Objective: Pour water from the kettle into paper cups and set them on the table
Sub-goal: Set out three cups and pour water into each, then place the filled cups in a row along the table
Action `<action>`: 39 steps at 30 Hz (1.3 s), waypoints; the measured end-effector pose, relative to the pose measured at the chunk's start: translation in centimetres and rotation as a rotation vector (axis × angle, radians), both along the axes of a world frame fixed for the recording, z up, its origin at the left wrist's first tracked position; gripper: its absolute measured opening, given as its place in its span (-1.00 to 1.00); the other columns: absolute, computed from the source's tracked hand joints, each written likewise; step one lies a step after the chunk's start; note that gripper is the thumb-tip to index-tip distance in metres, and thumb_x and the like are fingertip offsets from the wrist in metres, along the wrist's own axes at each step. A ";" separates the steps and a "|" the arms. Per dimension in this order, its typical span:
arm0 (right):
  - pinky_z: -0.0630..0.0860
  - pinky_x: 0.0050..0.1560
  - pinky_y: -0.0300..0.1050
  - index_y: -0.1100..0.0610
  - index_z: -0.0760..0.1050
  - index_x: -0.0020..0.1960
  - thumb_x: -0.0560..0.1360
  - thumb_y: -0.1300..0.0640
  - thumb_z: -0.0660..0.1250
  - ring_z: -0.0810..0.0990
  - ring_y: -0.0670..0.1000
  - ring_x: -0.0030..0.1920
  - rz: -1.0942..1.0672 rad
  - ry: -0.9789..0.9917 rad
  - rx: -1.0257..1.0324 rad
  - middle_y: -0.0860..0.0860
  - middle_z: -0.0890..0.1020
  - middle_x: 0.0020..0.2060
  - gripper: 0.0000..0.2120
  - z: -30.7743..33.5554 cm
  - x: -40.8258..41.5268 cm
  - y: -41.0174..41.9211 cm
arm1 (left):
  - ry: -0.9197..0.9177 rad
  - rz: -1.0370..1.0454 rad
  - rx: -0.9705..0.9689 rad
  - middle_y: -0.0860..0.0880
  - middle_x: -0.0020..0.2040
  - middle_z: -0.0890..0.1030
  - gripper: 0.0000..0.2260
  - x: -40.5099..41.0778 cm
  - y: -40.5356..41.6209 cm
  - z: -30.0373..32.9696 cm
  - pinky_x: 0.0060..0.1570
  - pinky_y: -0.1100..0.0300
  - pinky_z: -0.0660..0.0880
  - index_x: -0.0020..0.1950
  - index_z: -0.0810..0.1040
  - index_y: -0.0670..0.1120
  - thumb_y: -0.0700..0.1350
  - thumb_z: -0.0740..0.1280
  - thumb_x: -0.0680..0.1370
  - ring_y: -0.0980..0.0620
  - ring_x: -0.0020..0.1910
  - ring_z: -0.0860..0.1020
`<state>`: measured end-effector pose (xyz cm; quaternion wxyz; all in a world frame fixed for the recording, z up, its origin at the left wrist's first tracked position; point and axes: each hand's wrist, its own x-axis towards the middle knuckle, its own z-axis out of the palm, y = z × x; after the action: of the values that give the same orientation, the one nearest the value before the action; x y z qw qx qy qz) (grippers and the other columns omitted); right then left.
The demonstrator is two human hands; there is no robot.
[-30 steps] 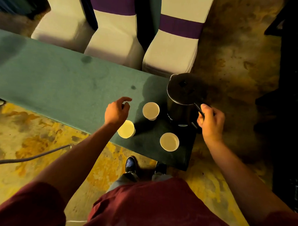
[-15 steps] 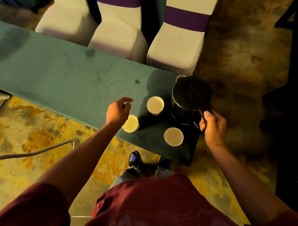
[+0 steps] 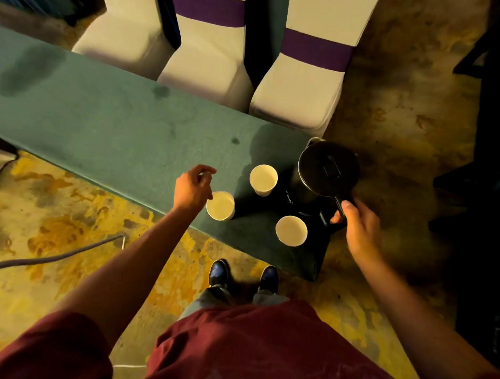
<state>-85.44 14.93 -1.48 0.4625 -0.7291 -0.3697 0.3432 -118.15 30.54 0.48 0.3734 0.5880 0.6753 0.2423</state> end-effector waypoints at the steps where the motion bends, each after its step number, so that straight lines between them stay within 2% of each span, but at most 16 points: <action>1: 0.50 -0.07 -0.21 -0.06 0.58 -0.18 0.54 -0.20 0.20 0.64 -0.08 -0.22 -0.001 -0.014 -0.012 -0.06 0.67 -0.32 -0.70 0.1 -0.1 -0.1 | -0.019 0.021 -0.015 -0.10 -0.45 0.59 -0.78 -0.3 -0.1 0.0 -0.46 0.22 0.44 0.07 0.62 -0.07 -0.17 0.18 0.63 0.17 -0.60 0.48; 3: 0.48 -0.04 -0.26 -0.04 0.61 -0.06 0.52 -0.24 0.21 0.63 -0.19 -0.15 -0.002 -0.035 -0.040 -0.13 0.67 -0.28 -0.67 0.3 -0.2 -0.3 | -0.075 0.063 -0.039 -0.12 -0.43 0.60 -0.78 -0.7 -0.4 0.0 -0.52 0.25 0.43 0.07 0.62 -0.09 -0.19 0.17 0.63 0.15 -0.59 0.48; 4: 0.46 0.00 -0.23 0.02 0.63 0.05 0.53 -0.24 0.21 0.62 -0.18 -0.08 -0.001 -0.055 -0.055 -0.17 0.66 -0.21 -0.61 0.5 -0.3 -0.4 | -0.112 0.083 -0.044 -0.12 -0.42 0.61 -0.78 -0.9 -0.5 0.0 -0.54 0.28 0.43 0.07 0.62 -0.10 -0.20 0.18 0.63 0.15 -0.59 0.50; 6: 0.45 0.07 -0.12 0.15 0.55 0.30 0.55 -0.21 0.20 0.58 -0.04 0.08 0.011 -0.150 -0.075 -0.16 0.62 -0.05 -0.48 1.2 -0.2 -0.7 | -0.171 0.102 -0.053 -0.14 -0.41 0.61 -0.80 -1.0 -0.6 0.1 -0.56 0.31 0.42 0.06 0.62 -0.11 -0.20 0.19 0.63 0.14 -0.58 0.51; 7: 0.48 0.08 -0.05 0.16 0.52 0.32 0.55 -0.20 0.20 0.58 0.03 0.12 0.020 -0.207 -0.067 -0.06 0.63 0.01 -0.47 1.5 0.0 -0.8 | -0.188 0.101 -0.056 -0.15 -0.41 0.61 -0.80 -1.1 -0.6 0.2 -0.56 0.32 0.42 0.05 0.63 -0.11 -0.19 0.20 0.63 0.14 -0.59 0.50; 10: 0.57 0.08 0.09 0.10 0.52 0.25 0.52 -0.17 0.23 0.60 0.10 0.13 -0.023 -0.315 -0.022 0.07 0.63 0.13 -0.55 3.1 -0.3 -0.7 | -0.213 0.084 -0.069 -0.16 -0.41 0.61 -0.79 -1.3 -0.6 0.4 -0.56 0.32 0.42 0.02 0.63 -0.14 -0.16 0.20 0.63 0.12 -0.59 0.49; 14: 0.53 0.12 -0.10 0.08 0.49 0.21 0.49 -0.03 0.32 0.59 0.02 0.14 -0.150 -0.370 0.146 0.02 0.60 0.13 -0.66 5.3 -1.8 -0.6 | -0.223 0.046 -0.072 -0.15 -0.39 0.63 -0.80 -1.6 0.1 0.7 -0.53 0.30 0.43 0.00 0.64 -0.12 -0.16 0.21 0.62 0.11 -0.56 0.51; 19: 0.49 0.11 -0.25 0.06 0.46 0.27 0.48 0.04 0.36 0.57 -0.04 0.17 -0.191 -0.403 0.211 -0.07 0.54 0.18 -0.62 7.4 -4.6 -0.7 | -0.185 -0.012 -0.118 -0.14 -0.27 0.68 -0.79 -3.2 0.3 -0.3 -0.43 0.16 0.49 0.03 0.64 -0.16 -0.18 0.20 0.63 0.00 -0.44 0.57; 21: 0.53 0.07 -0.20 0.05 0.45 0.29 0.48 0.03 0.36 0.58 -0.06 0.14 -0.176 -0.408 0.220 -0.09 0.54 0.18 -0.61 8.1 -6.6 -0.9 | -0.179 -0.029 -0.139 -0.15 -0.23 0.68 -0.79 -4.4 0.4 -0.8 -0.41 0.14 0.50 0.05 0.63 -0.17 -0.19 0.20 0.63 -0.04 -0.40 0.60; 25: 0.59 0.07 -0.01 0.13 0.47 0.29 0.47 0.06 0.37 0.61 -0.03 0.13 -0.111 -0.367 0.268 0.02 0.59 0.15 -0.59 8.5 -10.7 -1.1 | -0.216 -0.067 -0.173 -0.12 -0.20 0.69 -0.83 -5.9 0.5 -1.8 -0.41 0.16 0.50 0.08 0.60 -0.13 -0.19 0.22 0.64 -0.05 -0.35 0.64; 30: 0.59 0.08 0.07 0.17 0.46 0.32 0.46 0.12 0.40 0.61 -0.03 0.16 -0.069 -0.309 0.254 0.01 0.58 0.19 -0.56 9.1 -15.1 -1.9 | -0.247 -0.121 -0.199 -0.11 -0.23 0.66 -0.82 -6.9 -0.4 -1.8 -0.43 0.17 0.49 0.08 0.58 -0.16 -0.22 0.19 0.63 -0.06 -0.37 0.61; 35: 0.60 0.13 -0.01 0.14 0.43 0.40 0.45 0.05 0.37 0.61 -0.03 0.21 -0.028 -0.266 0.237 0.00 0.56 0.29 -0.47 9.2 -18.1 -2.5 | -0.251 -0.152 -0.207 -0.14 -0.18 0.67 -0.81 -7.7 -1.5 -1.7 -0.37 0.14 0.50 0.08 0.59 -0.15 -0.21 0.18 0.62 -0.06 -0.32 0.61; 37: 0.58 0.20 -0.11 0.12 0.39 0.49 0.47 0.03 0.38 0.58 -0.06 0.28 0.004 -0.250 0.194 -0.01 0.55 0.35 -0.39 8.7 -19.2 -2.6 | -0.272 -0.141 -0.231 -0.16 -0.13 0.68 -0.80 -8.3 -2.0 -2.0 -0.29 0.10 0.53 0.10 0.59 -0.16 -0.19 0.18 0.63 -0.09 -0.24 0.64; 39: 0.54 0.30 -0.13 0.12 0.31 0.57 0.50 0.04 0.40 0.54 -0.07 0.36 0.032 -0.187 0.148 -0.01 0.51 0.42 -0.33 8.1 -20.0 -2.4 | -0.314 -0.108 -0.255 -0.20 -0.07 0.69 -0.79 -8.6 -2.4 -2.4 -0.18 0.03 0.56 0.13 0.59 -0.18 -0.16 0.19 0.63 -0.14 -0.14 0.65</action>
<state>-105.41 12.54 6.66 0.4731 -0.7159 -0.4469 0.2527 -126.77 28.15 -1.89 0.5578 0.5266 0.6015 0.2230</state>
